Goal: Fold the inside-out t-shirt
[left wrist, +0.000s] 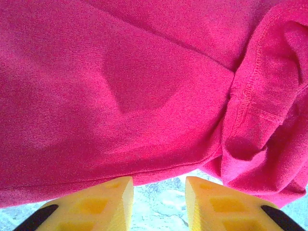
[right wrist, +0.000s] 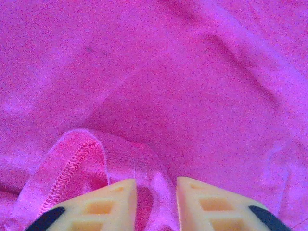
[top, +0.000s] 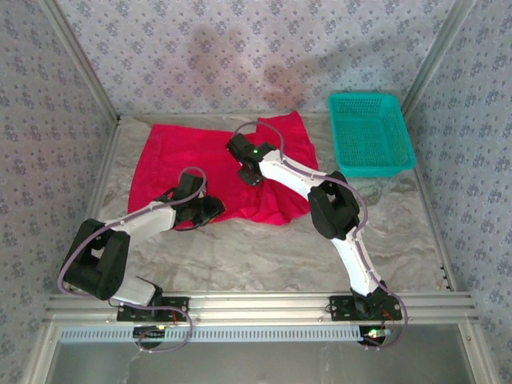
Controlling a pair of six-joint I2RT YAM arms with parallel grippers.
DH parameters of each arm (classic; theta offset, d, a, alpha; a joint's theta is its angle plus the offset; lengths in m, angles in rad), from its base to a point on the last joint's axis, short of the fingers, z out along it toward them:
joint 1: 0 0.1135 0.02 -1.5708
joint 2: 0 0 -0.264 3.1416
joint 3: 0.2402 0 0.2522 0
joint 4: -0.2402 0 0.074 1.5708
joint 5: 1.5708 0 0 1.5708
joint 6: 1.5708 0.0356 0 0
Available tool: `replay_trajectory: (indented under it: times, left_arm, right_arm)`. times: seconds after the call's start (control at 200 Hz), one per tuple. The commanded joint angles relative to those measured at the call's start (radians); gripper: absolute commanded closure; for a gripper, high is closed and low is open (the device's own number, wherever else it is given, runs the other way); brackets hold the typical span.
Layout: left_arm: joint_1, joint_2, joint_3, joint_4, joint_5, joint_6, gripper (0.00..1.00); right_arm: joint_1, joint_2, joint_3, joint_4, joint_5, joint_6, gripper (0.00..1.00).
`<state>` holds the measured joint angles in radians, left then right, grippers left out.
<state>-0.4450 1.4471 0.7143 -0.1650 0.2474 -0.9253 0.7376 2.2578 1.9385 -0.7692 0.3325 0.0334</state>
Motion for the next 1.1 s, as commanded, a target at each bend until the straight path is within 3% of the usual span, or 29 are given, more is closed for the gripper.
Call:
replay_trajectory:
  times: [0.0, 0.63, 0.71, 0.78, 0.84, 0.999, 1.094]
  left_arm:
    - [0.005, -0.025, -0.008, -0.021, 0.012, 0.021, 0.67]
    - [0.029, -0.065, -0.050, -0.020, 0.012, 0.023, 0.67]
    - [0.029, -0.067, -0.050, -0.021, 0.014, 0.024, 0.67]
    - [0.029, -0.070, -0.052, -0.022, 0.013, 0.024, 0.67]
    - [0.031, -0.073, -0.053, -0.022, 0.012, 0.023, 0.67]
    - [0.043, -0.066, -0.055, -0.021, 0.010, 0.031, 0.67]
    - [0.071, -0.052, -0.049, -0.014, 0.021, 0.039, 0.67]
  right_arm:
    - [0.006, -0.004, 0.024, -0.009, -0.018, -0.009, 0.56]
    - [0.005, 0.076, 0.030, 0.039, 0.019, 0.022, 0.53]
    - [0.006, 0.080, 0.030, 0.032, 0.033, 0.022, 0.62]
    - [0.006, 0.073, 0.038, 0.020, 0.050, 0.020, 0.87]
    - [0.008, 0.057, 0.046, 0.007, 0.068, 0.013, 1.00]
    - [0.023, -0.026, 0.093, -0.087, 0.079, -0.009, 1.00]
    - [0.025, -0.083, 0.148, -0.204, -0.056, -0.043, 1.00]
